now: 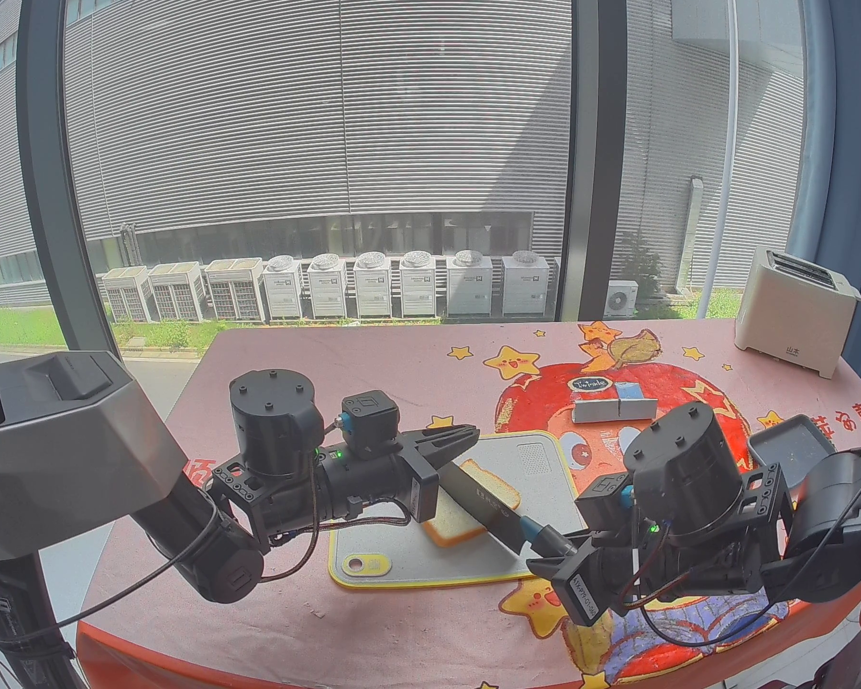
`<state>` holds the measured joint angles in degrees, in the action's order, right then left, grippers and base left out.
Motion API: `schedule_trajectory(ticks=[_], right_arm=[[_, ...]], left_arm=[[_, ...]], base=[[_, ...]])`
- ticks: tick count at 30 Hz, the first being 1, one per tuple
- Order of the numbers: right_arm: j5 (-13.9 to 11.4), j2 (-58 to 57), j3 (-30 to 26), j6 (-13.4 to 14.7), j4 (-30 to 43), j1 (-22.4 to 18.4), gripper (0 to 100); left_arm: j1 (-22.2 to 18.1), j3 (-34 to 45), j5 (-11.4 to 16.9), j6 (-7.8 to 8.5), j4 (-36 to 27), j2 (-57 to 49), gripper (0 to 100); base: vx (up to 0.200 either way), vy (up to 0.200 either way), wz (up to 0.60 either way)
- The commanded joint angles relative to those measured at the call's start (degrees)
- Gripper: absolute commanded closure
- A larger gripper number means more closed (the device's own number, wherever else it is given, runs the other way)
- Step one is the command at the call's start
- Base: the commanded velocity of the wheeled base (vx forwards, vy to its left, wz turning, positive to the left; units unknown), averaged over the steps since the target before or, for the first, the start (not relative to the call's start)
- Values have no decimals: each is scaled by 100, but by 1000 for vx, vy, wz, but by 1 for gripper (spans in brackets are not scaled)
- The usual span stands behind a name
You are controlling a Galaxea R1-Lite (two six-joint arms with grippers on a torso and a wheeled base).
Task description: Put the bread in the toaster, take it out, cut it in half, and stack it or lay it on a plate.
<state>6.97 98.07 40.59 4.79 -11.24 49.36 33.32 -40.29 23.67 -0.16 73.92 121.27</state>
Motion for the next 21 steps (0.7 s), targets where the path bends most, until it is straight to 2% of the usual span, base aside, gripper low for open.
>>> schedule_trajectory(ticks=[1, 21], right_arm=[[-12, 36, 19, 13, -1, -5, 100], [-21, 89, 1, 13, -1, 30, 100]], left_arm=[[26, 56, -12, 7, 17, -7, 100], [35, 162, -82, 16, 166, 380, 100]], base=[[0, 0, 0], [0, 0, 0]])
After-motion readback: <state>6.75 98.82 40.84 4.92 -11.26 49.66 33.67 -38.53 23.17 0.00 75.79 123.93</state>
